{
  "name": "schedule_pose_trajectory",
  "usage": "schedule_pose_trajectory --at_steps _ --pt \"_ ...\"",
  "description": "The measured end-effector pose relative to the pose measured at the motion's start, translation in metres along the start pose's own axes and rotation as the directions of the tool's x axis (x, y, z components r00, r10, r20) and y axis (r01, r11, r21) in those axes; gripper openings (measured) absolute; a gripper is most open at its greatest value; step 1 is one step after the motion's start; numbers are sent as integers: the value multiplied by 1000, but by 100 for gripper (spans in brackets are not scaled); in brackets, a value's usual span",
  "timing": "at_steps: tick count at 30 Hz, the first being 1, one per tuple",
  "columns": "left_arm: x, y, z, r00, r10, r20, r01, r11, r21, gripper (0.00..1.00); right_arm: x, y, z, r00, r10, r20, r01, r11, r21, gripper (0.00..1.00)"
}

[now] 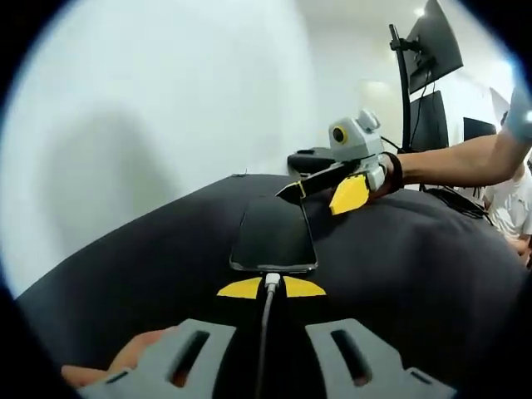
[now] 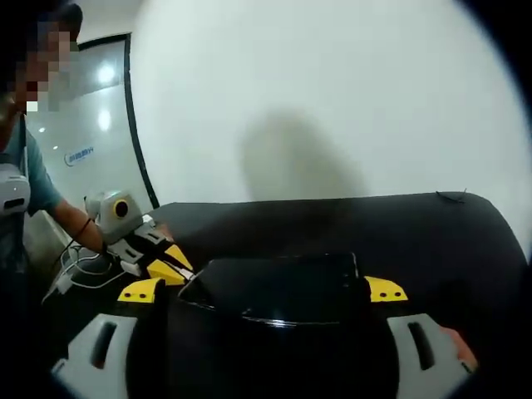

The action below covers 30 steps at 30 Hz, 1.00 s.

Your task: Connect the charging cable to the phone, plug the charger into the socket, and turn on the power strip switch to charge the phone.

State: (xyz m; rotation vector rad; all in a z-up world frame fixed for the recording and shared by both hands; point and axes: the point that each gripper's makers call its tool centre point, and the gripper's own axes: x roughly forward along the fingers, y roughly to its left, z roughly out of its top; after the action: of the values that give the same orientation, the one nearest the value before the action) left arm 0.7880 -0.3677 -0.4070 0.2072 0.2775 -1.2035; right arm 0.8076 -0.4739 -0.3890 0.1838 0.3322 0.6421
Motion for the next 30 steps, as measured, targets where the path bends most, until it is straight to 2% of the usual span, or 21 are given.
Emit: schedule_pose_trajectory --at_steps 11,17,20,24,30 --pt "1 0 -3 1000 -10 -19 10 1000 -6 2 0 0 0 1000 5 2 -5 1000 1 93" --pt "2 -1 -3 999 -14 -32 15 1000 28 1 0 -4 -2 1000 5 -13 -5 1000 -24 93" --pt "2 -1 -4 999 -12 -36 14 999 43 1 -1 -4 -1 1000 8 -6 -8 1000 -11 93" --pt "3 -2 -3 999 -2 -35 6 995 99 0 -1 -2 -2 1000 7 -4 -7 1000 -3 93" --pt "6 0 -3 999 -11 -34 14 996 87 0 -1 -2 -3 1000 12 -9 -12 1000 -11 93"
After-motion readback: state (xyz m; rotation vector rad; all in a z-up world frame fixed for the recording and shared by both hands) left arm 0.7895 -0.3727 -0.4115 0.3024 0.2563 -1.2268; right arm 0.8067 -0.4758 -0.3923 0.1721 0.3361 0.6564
